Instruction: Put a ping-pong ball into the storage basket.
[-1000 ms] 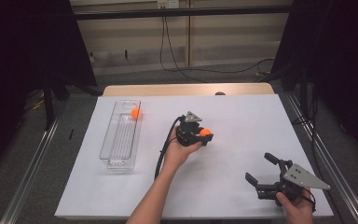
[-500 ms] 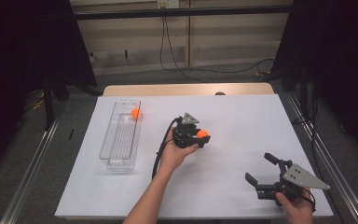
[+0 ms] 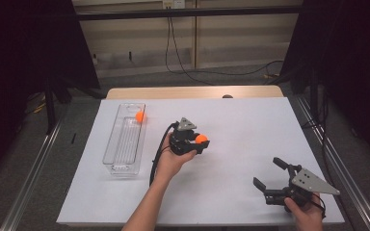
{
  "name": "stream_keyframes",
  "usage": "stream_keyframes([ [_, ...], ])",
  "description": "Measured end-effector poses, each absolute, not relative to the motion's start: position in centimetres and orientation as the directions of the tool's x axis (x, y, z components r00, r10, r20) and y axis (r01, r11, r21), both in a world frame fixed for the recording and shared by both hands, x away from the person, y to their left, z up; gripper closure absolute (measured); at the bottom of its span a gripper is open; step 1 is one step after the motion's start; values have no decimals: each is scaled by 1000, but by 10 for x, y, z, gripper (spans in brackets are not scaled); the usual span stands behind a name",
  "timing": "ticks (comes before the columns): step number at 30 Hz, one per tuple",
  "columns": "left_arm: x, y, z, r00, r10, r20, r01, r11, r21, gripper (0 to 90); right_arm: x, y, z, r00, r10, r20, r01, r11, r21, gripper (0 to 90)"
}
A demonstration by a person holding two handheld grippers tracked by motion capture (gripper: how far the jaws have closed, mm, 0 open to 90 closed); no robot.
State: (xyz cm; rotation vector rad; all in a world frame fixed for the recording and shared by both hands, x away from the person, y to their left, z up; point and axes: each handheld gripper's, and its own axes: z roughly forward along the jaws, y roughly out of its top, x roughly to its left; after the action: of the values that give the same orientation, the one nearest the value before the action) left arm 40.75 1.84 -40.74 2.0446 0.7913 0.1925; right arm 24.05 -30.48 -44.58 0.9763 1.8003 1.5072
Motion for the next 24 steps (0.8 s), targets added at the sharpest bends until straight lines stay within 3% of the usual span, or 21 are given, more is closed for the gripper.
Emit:
stream_keyframes([
  [24,406,42,-402,760,629,-163,464,-350,814,507,243,-303,-446,-555,831,30,164,74,984,20],
])
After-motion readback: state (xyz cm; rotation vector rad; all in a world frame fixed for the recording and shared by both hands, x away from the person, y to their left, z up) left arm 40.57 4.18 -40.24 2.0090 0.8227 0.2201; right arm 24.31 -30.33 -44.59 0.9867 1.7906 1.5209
